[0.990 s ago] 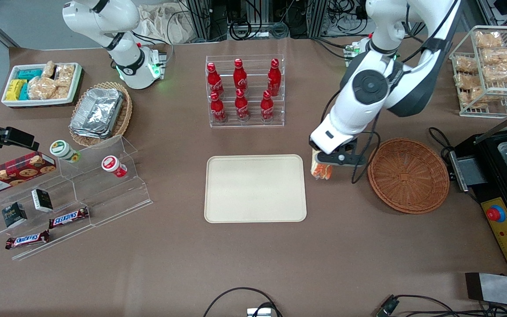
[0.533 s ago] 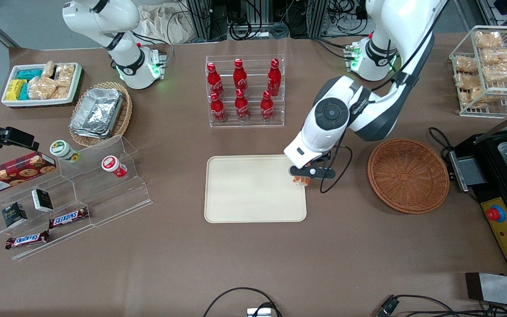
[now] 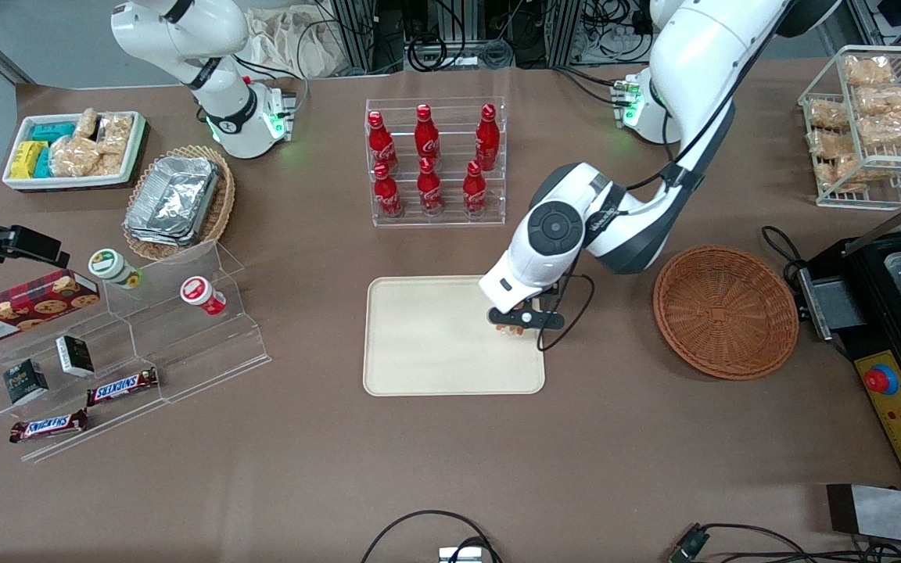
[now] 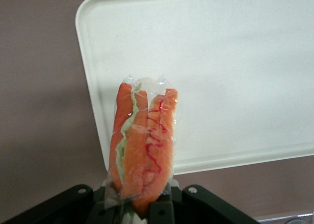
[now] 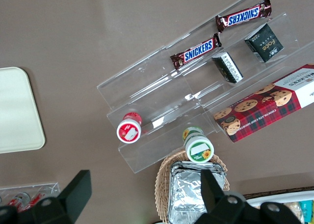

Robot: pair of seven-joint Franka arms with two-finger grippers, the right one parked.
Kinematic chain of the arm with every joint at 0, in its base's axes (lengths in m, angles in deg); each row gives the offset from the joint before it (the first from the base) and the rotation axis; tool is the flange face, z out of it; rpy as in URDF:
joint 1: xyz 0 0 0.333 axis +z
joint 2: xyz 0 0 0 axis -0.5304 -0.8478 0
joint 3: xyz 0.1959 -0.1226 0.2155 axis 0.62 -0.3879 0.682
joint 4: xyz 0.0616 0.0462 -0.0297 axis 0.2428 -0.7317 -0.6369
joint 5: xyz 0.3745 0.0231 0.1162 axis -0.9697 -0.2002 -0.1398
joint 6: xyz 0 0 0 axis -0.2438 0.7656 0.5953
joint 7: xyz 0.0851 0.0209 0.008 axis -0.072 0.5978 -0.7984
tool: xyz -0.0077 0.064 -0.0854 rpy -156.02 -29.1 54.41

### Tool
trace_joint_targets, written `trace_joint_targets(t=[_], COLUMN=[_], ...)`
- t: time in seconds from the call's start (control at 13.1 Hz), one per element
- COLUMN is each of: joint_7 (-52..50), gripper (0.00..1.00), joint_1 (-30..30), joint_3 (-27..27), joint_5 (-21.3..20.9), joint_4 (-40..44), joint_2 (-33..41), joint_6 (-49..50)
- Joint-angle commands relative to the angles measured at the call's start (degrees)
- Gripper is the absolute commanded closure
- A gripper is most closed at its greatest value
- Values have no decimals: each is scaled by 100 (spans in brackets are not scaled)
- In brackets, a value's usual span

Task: Place sandwich from basket to tray
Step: 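Lower the held sandwich toward the tray surface with the left gripper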

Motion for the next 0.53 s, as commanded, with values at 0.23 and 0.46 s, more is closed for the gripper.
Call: trace_joint_targets(t=[0.23, 0.46], joint_7=[-144, -153], gripper=[86, 86], joint_1=[-136, -145], joint_3=[39, 39], joint_5=[-390, -478], joint_4=[431, 431], joint_2=[-564, -705], joint_6=[58, 58])
